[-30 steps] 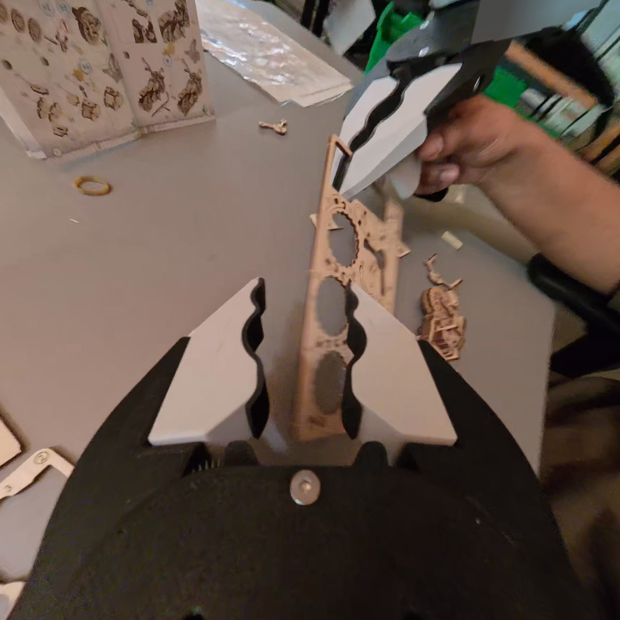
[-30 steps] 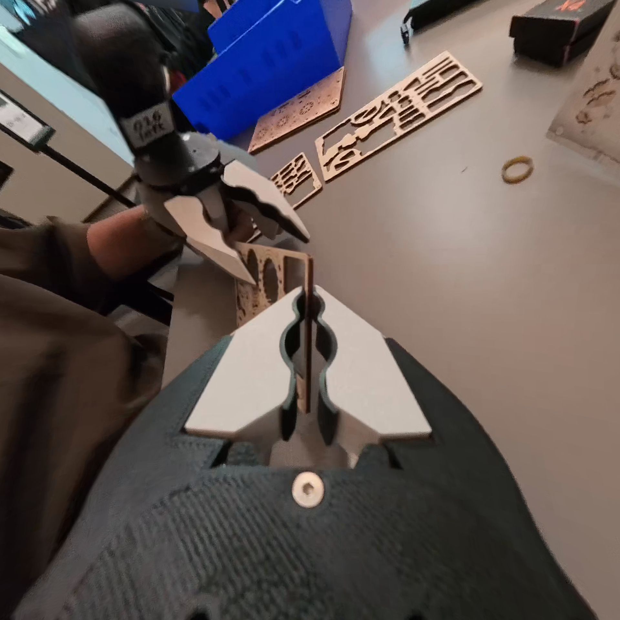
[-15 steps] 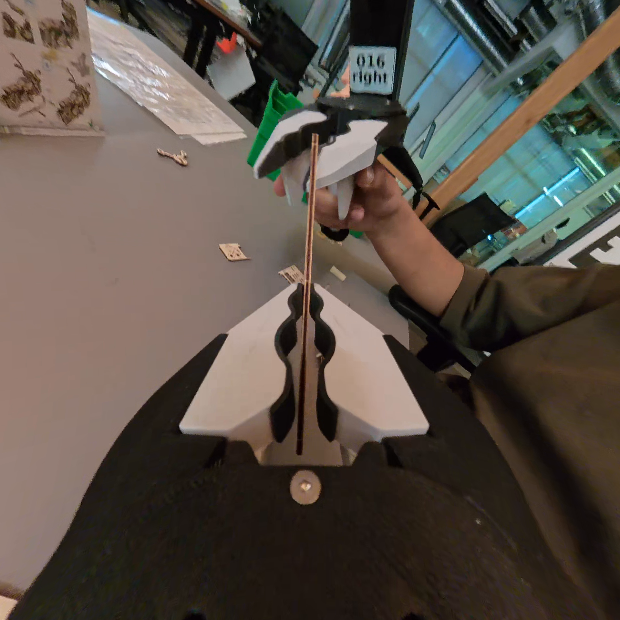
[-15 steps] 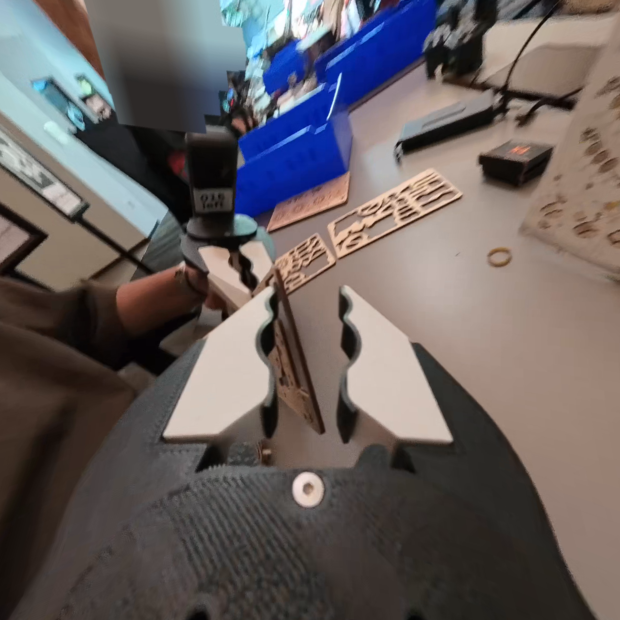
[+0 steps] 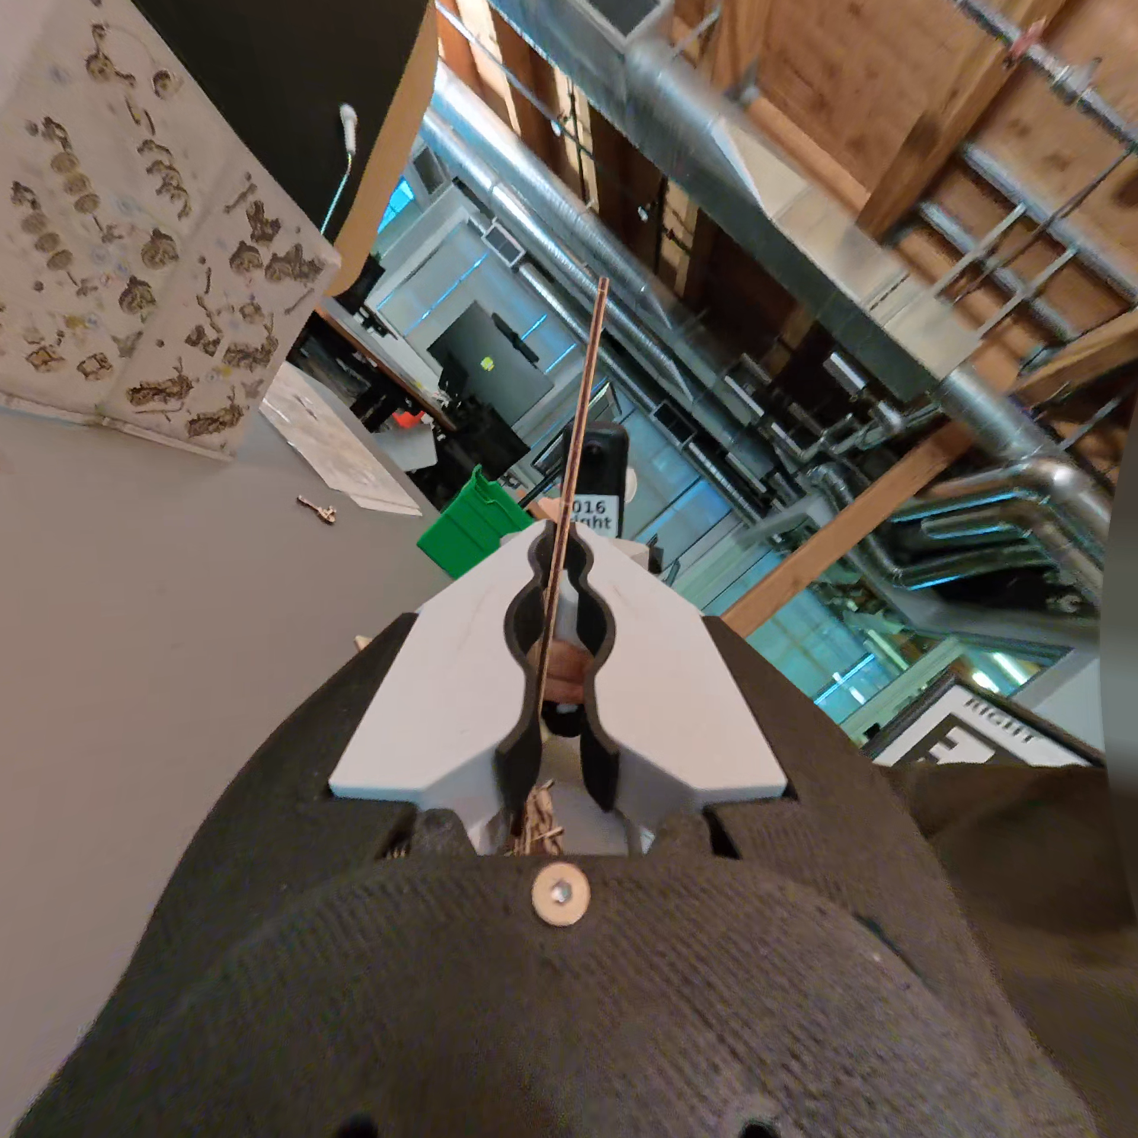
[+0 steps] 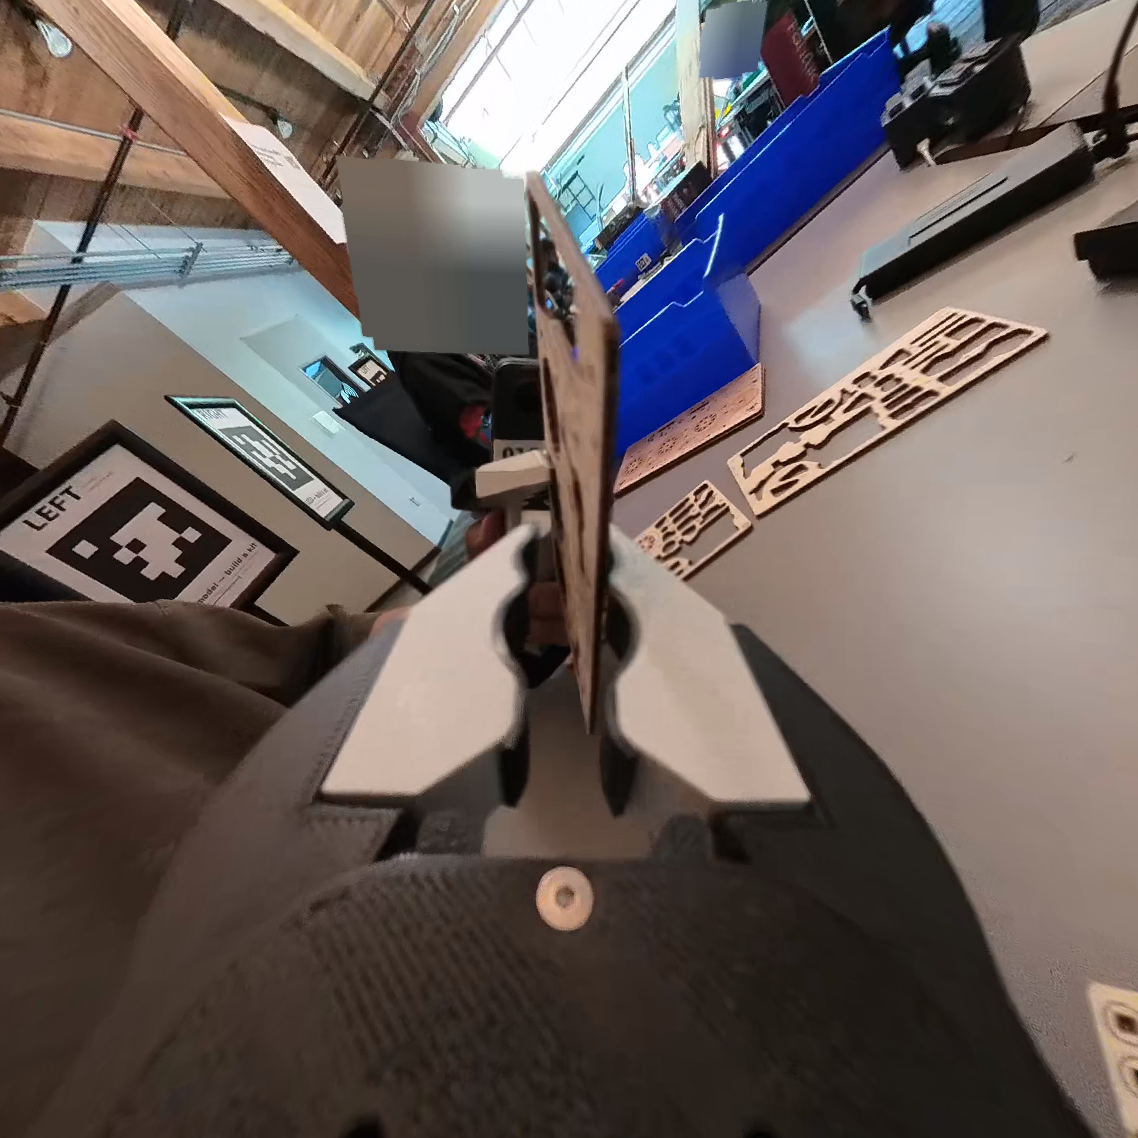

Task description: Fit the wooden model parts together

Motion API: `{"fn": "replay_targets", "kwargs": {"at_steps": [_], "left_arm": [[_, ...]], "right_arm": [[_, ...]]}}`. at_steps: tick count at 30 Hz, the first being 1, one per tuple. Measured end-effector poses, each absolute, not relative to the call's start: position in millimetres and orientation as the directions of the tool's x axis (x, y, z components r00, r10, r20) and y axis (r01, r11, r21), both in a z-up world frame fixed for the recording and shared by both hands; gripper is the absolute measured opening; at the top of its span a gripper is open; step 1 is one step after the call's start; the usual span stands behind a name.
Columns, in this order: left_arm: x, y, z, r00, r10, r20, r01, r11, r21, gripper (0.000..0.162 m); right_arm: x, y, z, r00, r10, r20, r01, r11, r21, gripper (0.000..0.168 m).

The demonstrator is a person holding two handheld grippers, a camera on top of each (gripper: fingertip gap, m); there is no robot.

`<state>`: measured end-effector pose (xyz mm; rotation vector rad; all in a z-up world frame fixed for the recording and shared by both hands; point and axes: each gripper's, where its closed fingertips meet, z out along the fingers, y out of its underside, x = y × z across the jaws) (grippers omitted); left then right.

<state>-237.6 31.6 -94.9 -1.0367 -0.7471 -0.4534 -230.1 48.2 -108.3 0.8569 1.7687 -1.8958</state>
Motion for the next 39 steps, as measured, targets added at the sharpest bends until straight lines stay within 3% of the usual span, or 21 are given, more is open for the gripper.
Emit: {"fn": "replay_targets", "kwargs": {"at_steps": [1,5,8,16,39], "left_arm": [[-236.8,33.8,-98.5,0.686,0.031,0.727,0.646,0.433,-0.629,0.000],[-244.3,30.4,-115.9,0.752,0.211,0.624,0.539,0.346,-0.768,0.014],[-250.4,22.9,-122.2,0.773,0.280,0.569,0.489,0.309,-0.816,0.014],[-243.3,29.2,-135.5,0.792,0.235,0.564,0.525,0.212,-0.825,0.001],[-236.2,27.3,-138.8,0.817,0.164,0.553,0.539,0.127,-0.833,0.000]], "right_arm": [[-230.2,48.1,-110.4,-0.733,0.129,-0.668,0.660,-0.100,-0.744,0.003],[-232.1,58.6,-125.2,-0.745,0.216,-0.631,0.642,-0.024,-0.766,0.001],[-226.0,63.6,-136.6,-0.746,0.226,-0.626,0.647,0.025,-0.762,0.001],[-216.1,56.4,-158.6,-0.750,0.221,-0.623,0.655,0.117,-0.747,0.001],[-212.7,58.2,-158.0,-0.728,0.169,-0.664,0.684,0.123,-0.719,0.001]]}}
